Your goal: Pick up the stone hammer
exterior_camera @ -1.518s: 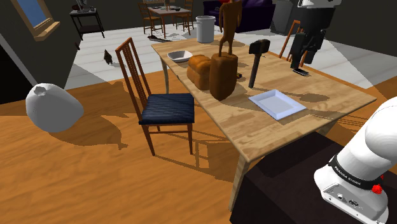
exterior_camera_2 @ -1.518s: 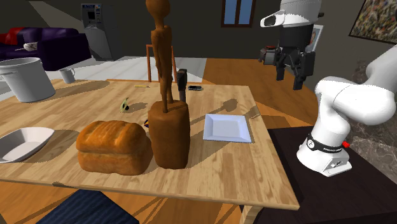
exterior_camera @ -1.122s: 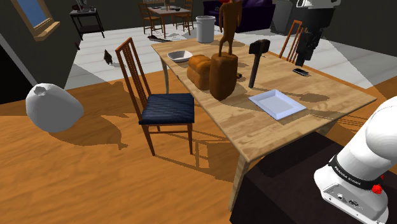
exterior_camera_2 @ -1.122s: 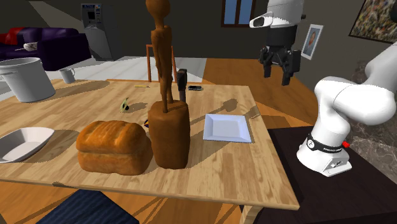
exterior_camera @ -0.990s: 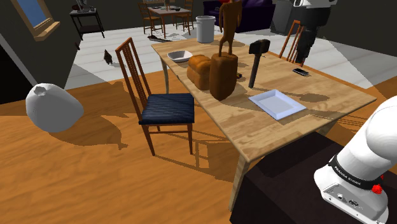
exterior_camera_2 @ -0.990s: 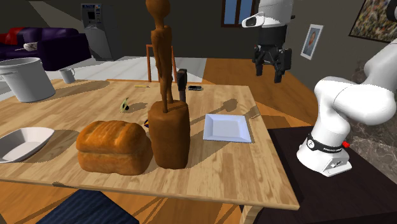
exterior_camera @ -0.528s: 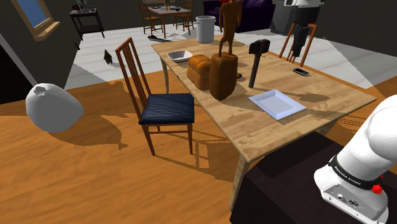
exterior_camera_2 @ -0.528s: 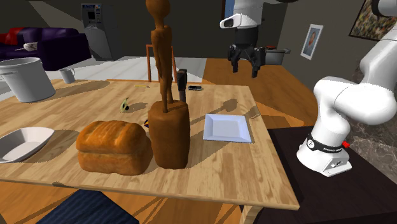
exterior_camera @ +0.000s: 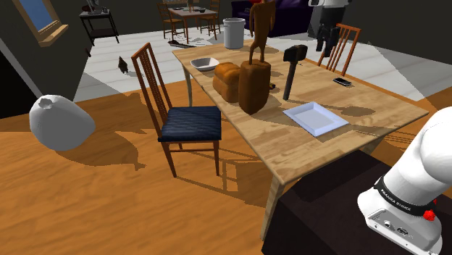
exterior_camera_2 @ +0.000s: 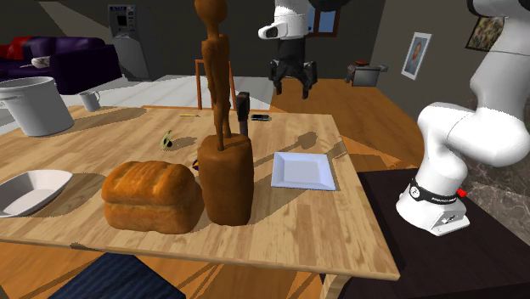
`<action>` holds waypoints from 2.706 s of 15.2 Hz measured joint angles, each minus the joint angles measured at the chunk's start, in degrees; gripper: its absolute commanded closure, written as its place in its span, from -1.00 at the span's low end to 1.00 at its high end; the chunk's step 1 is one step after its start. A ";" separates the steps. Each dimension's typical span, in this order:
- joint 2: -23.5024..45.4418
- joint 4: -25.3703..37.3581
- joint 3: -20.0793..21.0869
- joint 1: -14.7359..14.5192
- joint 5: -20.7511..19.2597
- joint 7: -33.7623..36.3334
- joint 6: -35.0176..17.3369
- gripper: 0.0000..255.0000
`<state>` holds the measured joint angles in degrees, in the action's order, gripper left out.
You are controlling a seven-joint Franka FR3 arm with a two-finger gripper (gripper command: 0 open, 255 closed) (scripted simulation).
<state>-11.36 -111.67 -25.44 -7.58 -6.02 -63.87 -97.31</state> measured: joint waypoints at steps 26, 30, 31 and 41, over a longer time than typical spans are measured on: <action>29.71 26.66 -1.26 3.24 12.67 -36.14 -3.47 1.00; 29.66 26.59 -1.26 3.22 12.66 -36.12 -3.54 1.00; 29.81 26.79 -1.24 3.26 12.71 -36.12 -3.44 1.00; 30.66 34.76 -1.38 4.06 12.98 -36.13 3.83 1.00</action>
<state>19.29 -76.91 -26.83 -3.52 6.96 -100.00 -93.48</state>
